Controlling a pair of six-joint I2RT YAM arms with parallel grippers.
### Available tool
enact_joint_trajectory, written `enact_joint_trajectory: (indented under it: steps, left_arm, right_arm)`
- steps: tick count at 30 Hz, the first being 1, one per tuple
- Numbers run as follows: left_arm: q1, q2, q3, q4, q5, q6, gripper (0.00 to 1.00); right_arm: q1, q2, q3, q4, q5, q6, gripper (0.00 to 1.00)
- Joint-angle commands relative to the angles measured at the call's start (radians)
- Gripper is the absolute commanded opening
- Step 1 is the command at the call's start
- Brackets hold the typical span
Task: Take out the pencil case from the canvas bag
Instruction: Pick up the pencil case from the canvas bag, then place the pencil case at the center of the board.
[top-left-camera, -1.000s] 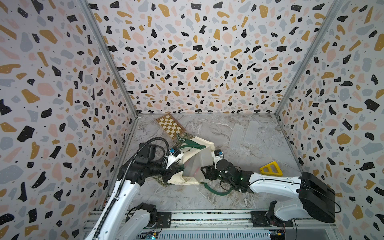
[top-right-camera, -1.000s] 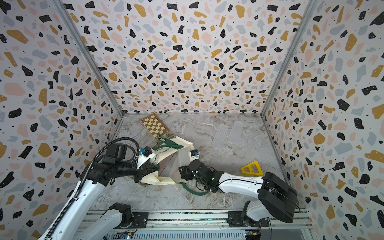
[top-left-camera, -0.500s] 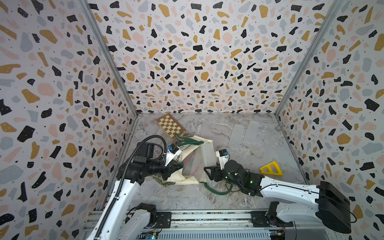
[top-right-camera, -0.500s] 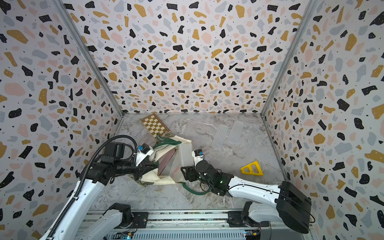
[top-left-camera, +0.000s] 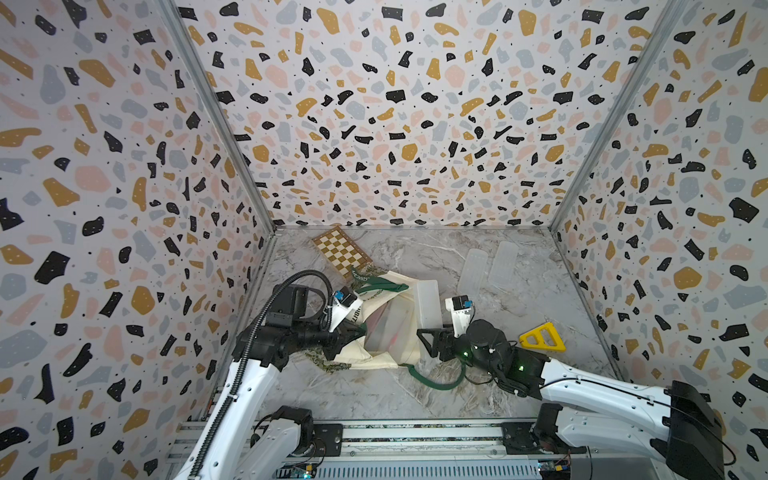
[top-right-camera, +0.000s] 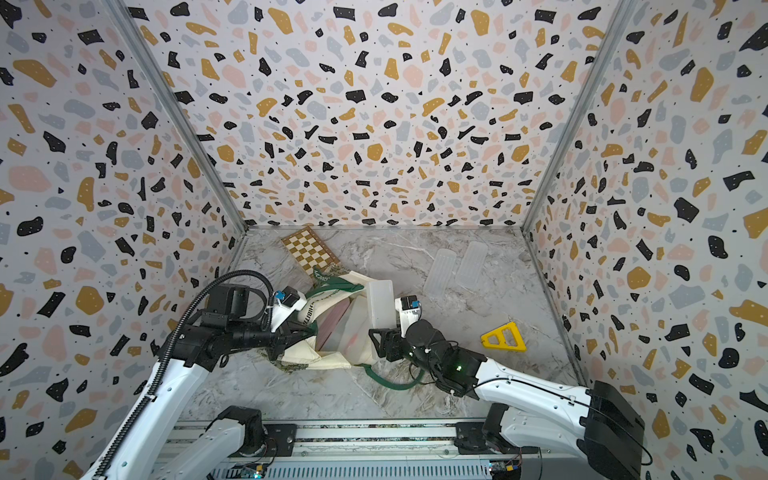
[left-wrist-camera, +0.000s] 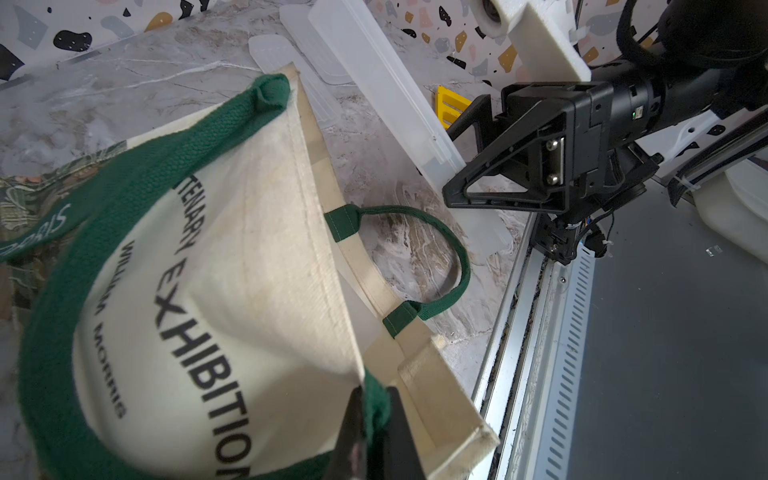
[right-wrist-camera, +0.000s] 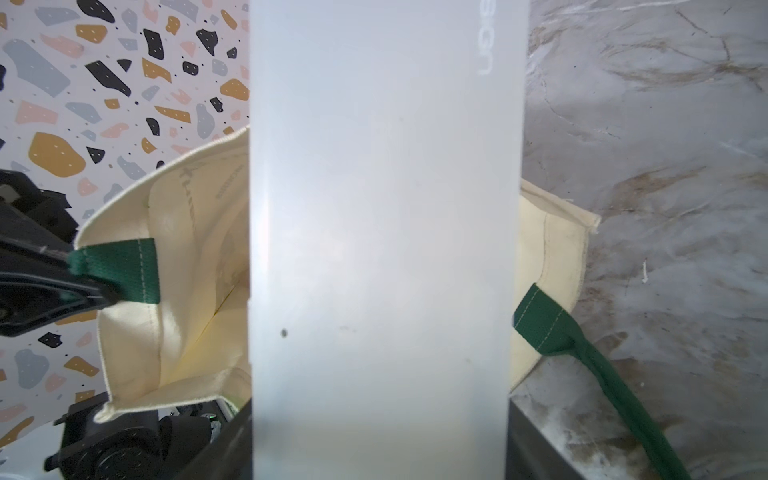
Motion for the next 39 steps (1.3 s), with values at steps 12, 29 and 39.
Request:
enact_joint_trajectory:
  steps: [12, 29, 39]
  left_arm:
    - [0.01, -0.031, -0.004, 0.058, -0.003, -0.034, 0.0]
    - [0.012, -0.04, -0.011, 0.064, 0.013, -0.059, 0.0]
    - [0.013, -0.051, -0.025, 0.078, 0.01, -0.066, 0.0]
  right_arm:
    - [-0.094, -0.043, 0.064, -0.092, -0.005, 0.004, 0.7]
    - [-0.324, -0.05, 0.142, -0.165, -0.09, -0.046, 0.7]
    - [-0.485, -0.03, 0.176, -0.177, -0.158, -0.081, 0.7]
